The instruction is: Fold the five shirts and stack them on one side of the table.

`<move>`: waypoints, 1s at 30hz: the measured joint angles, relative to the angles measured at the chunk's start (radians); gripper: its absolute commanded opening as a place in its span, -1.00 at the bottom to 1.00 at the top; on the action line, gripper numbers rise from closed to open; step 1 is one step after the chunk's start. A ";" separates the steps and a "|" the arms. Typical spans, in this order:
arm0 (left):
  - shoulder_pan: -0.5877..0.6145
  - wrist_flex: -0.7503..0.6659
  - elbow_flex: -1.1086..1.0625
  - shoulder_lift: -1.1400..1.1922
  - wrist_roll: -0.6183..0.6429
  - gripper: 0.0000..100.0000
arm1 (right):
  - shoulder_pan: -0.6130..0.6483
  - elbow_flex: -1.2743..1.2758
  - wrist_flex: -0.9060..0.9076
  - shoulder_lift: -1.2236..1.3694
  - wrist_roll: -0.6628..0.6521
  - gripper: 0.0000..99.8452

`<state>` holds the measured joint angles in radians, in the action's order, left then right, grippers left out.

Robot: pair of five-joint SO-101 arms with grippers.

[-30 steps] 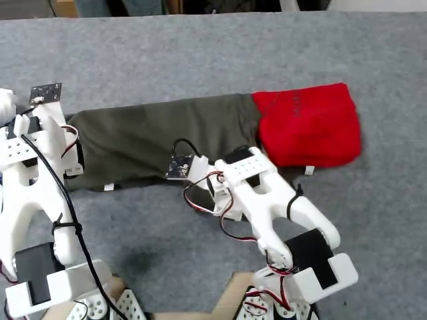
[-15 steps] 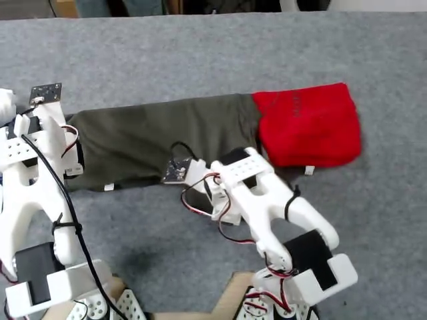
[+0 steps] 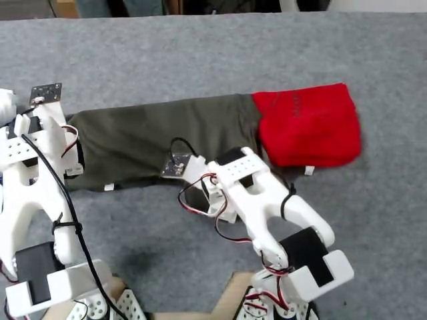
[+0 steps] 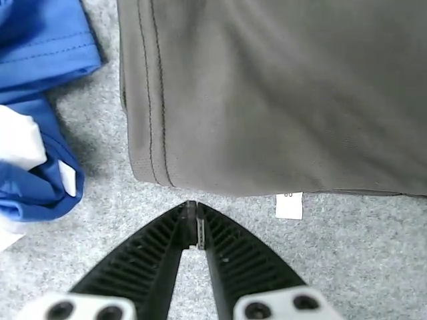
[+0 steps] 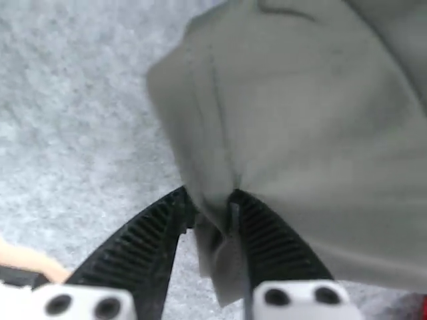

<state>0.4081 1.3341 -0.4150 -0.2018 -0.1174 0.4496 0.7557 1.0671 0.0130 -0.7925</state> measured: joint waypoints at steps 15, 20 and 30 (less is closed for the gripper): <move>0.000 0.000 0.000 0.000 0.000 -0.94 | -0.029 -0.146 0.114 0.017 0.003 -0.97; 0.000 0.000 0.000 0.000 0.000 -0.94 | -0.072 -0.344 0.190 0.068 0.003 -0.97; 0.000 0.002 0.000 0.000 0.000 -0.94 | -0.133 -0.882 0.405 0.402 -0.224 -0.97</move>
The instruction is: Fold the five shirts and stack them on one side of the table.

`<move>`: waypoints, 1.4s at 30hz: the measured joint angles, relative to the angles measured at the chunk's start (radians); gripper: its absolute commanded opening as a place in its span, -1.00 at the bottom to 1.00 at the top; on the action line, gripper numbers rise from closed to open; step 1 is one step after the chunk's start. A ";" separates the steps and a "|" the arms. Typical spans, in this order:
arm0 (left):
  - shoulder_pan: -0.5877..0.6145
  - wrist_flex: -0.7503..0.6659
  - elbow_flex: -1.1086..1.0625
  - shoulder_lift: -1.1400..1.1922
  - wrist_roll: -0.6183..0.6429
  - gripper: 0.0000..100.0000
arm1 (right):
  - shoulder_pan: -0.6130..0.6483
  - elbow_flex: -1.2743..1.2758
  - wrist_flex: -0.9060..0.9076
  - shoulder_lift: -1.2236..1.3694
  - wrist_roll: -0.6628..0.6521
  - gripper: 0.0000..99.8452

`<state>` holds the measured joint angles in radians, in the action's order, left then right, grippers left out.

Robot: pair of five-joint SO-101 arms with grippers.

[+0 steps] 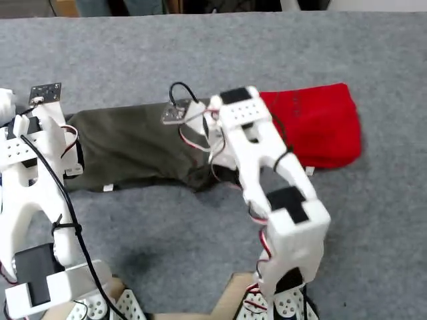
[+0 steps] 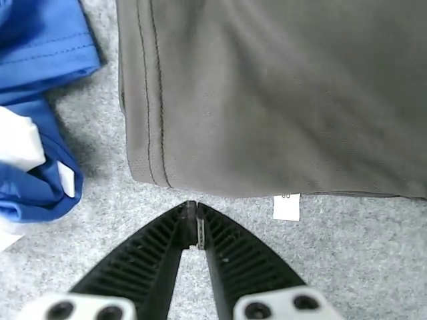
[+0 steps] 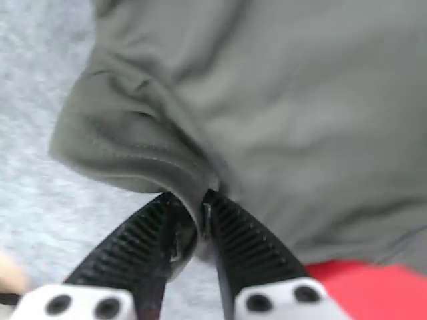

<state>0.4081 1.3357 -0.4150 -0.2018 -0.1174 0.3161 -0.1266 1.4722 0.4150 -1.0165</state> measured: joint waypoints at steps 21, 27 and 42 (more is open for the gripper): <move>0.000 0.000 0.000 0.000 0.000 -0.94 | -0.014 -1.014 0.195 0.615 -0.094 -0.67; 0.000 0.000 0.000 0.000 0.000 -0.94 | -0.035 -1.208 0.255 0.623 -0.066 -0.73; 0.000 0.000 0.000 0.000 0.000 -0.94 | -0.137 -0.858 0.258 0.519 0.074 -0.97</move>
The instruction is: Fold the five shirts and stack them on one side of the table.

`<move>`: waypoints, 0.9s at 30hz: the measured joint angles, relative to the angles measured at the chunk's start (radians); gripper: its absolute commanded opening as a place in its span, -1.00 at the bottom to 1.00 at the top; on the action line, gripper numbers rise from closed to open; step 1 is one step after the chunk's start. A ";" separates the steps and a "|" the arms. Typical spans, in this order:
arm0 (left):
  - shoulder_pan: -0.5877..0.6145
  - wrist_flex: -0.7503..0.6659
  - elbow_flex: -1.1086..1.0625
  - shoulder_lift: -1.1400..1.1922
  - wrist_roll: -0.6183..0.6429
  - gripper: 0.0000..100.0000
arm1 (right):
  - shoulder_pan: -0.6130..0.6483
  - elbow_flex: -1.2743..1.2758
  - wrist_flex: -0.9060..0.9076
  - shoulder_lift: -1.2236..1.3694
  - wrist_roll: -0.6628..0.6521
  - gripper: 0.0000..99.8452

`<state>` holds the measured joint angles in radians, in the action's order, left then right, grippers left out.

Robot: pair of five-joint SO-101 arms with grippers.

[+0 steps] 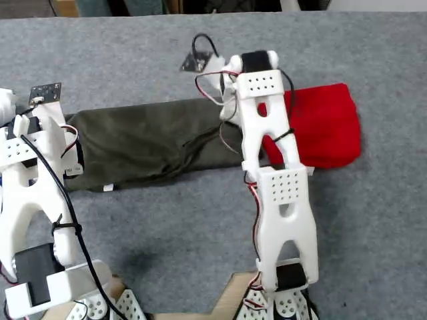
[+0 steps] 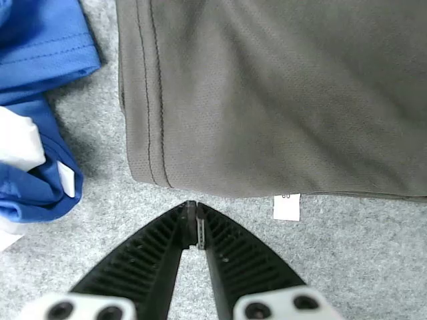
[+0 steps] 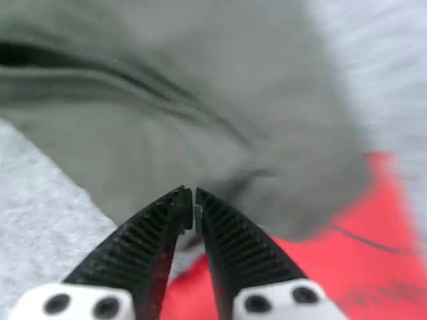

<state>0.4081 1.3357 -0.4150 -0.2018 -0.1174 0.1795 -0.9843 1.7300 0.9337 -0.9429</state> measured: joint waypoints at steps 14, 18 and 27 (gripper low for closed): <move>0.000 0.017 0.038 0.000 -0.025 -0.87 | -0.069 0.052 -0.101 0.014 0.054 -0.97; -0.006 0.104 0.175 0.006 -0.025 -0.70 | -0.061 -0.083 0.006 0.014 0.054 -0.97; -0.005 0.239 0.592 0.321 -0.025 -0.54 | -0.048 -0.169 0.028 0.014 0.061 -0.97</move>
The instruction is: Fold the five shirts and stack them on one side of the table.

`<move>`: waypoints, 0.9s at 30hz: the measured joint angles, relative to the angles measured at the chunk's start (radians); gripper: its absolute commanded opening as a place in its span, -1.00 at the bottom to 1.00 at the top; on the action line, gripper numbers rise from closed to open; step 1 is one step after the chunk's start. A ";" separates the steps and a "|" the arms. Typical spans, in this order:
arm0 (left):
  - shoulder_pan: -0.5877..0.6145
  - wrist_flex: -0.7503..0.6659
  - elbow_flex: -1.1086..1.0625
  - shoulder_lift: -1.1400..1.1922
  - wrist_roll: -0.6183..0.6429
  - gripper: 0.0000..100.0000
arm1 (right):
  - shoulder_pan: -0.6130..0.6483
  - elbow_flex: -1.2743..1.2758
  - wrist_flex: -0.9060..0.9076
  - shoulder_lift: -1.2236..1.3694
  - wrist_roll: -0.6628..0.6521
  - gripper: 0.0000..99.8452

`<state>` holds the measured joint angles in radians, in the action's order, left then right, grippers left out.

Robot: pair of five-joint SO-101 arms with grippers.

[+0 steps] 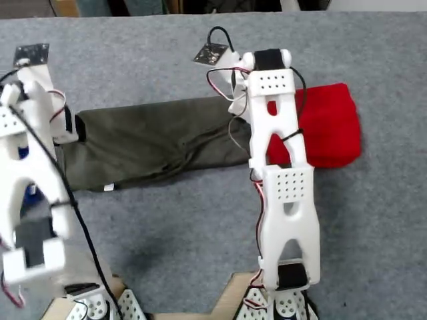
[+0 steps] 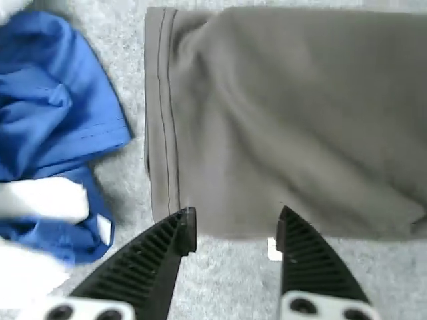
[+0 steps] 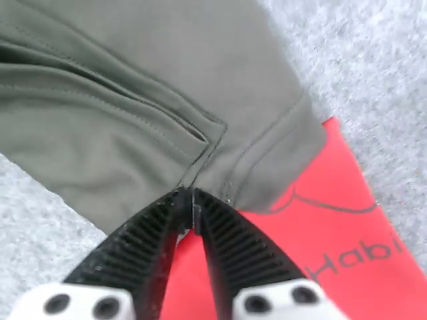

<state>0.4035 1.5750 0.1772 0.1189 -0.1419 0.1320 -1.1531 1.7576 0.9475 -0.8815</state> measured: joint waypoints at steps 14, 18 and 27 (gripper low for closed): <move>0.121 0.167 0.680 0.689 0.002 -0.54 | 0.138 0.006 0.000 -0.133 0.064 -0.97; 0.129 0.161 0.733 0.764 -0.012 -0.54 | 0.141 0.029 0.000 -0.133 0.069 -0.97; 0.127 0.170 0.954 0.985 0.020 -0.50 | 0.149 0.041 0.000 -0.133 0.089 -0.97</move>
<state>0.5309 1.7453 1.1316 1.1040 -0.1220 0.2808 -1.1116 1.7576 0.8140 -0.7925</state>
